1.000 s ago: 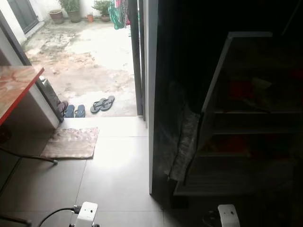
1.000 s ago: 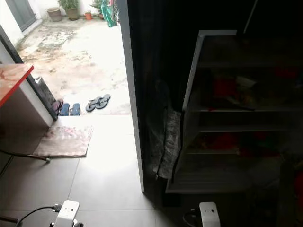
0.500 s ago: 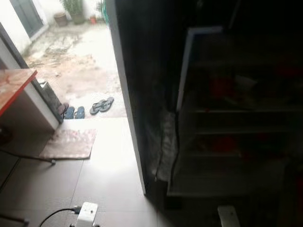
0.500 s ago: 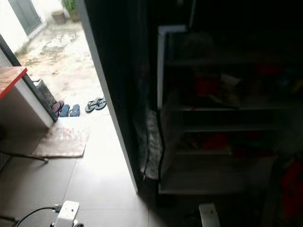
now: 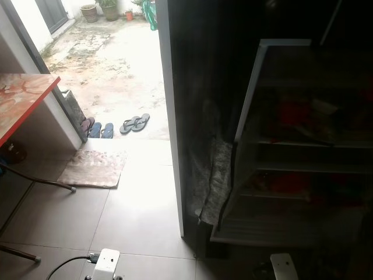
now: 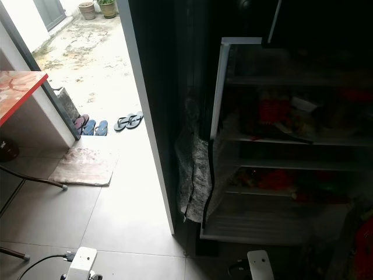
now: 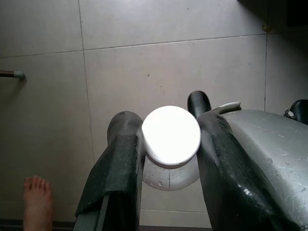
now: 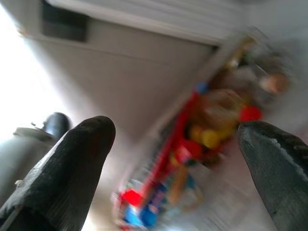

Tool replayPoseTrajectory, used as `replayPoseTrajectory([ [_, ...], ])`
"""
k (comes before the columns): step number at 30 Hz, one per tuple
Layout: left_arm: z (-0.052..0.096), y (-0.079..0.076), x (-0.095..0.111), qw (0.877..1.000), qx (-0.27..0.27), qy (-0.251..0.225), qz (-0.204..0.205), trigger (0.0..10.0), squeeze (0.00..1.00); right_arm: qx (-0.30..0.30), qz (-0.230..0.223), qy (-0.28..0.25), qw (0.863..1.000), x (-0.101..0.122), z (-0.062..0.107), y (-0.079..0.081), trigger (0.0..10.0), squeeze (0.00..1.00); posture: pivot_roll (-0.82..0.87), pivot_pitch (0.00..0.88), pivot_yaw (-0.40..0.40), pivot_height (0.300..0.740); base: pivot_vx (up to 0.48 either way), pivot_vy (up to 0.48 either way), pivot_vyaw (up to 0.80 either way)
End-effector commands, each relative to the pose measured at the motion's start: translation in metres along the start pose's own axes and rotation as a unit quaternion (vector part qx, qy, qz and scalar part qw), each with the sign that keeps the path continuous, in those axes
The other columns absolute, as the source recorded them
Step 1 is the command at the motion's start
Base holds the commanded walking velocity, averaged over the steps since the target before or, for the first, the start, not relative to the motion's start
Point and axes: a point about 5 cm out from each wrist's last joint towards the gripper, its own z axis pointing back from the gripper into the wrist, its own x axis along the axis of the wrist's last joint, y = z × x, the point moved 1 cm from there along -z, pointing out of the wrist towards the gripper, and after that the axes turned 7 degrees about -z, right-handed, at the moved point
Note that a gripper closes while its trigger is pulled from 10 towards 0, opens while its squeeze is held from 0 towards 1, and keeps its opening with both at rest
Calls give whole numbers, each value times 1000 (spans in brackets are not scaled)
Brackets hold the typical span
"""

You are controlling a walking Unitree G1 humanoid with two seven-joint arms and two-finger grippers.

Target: Restocking fridge

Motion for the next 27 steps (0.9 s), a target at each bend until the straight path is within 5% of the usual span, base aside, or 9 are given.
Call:
replayPoseTrajectory([
  [1, 1, 0, -5, 1000, -2, 9, 2, 10000, 0, -19, 13, 21, 1000, -11, 1, -6, 10000, 0, 15, 73, 27, 740, 0, 0, 0],
  [27, 1, 2, -4, 1000, -3, 6, 2, 10000, 0, -91, 12, 54, 994, -22, 2, -20, 10000, 0, 16, 63, 29, 740, 0, 0, 0],
])
